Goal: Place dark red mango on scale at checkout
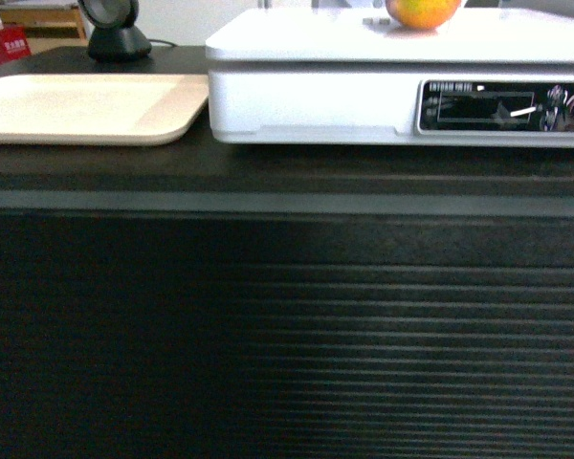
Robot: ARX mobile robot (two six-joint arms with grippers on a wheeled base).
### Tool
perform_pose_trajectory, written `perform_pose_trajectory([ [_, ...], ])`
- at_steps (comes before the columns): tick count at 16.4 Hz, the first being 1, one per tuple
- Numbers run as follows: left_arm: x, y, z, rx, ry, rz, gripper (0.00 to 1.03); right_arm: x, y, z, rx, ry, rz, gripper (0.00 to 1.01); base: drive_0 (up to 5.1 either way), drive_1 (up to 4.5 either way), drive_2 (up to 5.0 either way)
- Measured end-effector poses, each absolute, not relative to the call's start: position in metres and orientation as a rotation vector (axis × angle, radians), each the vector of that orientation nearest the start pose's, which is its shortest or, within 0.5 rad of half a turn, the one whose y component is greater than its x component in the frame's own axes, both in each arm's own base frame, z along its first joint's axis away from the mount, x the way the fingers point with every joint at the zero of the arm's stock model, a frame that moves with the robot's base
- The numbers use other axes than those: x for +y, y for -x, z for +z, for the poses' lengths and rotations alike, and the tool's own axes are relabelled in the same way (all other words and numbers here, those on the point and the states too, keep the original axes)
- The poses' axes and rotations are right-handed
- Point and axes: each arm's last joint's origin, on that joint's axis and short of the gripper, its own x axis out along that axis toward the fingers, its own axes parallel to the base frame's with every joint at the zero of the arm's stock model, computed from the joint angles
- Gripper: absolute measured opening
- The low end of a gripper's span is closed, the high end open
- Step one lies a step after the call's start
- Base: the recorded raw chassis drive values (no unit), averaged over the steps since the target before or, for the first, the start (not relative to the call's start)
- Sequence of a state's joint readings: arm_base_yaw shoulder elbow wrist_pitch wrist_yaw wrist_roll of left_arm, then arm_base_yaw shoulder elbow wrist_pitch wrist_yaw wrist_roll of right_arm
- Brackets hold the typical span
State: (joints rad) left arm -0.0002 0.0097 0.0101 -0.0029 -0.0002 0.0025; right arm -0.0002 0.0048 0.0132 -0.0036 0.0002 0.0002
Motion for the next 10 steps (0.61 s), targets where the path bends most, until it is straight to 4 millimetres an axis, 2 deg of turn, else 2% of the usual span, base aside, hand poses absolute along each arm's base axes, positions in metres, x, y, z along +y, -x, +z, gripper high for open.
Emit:
perform_pose_trajectory([
  [10, 0.0000, -0.0977, 0.1658, 0.003, -0.003, 0.000, 0.98, 0.0000, -0.0972, 0.1672, -0.004, 0.000, 0.000, 0.98, 0.0, 0.00, 0.0],
])
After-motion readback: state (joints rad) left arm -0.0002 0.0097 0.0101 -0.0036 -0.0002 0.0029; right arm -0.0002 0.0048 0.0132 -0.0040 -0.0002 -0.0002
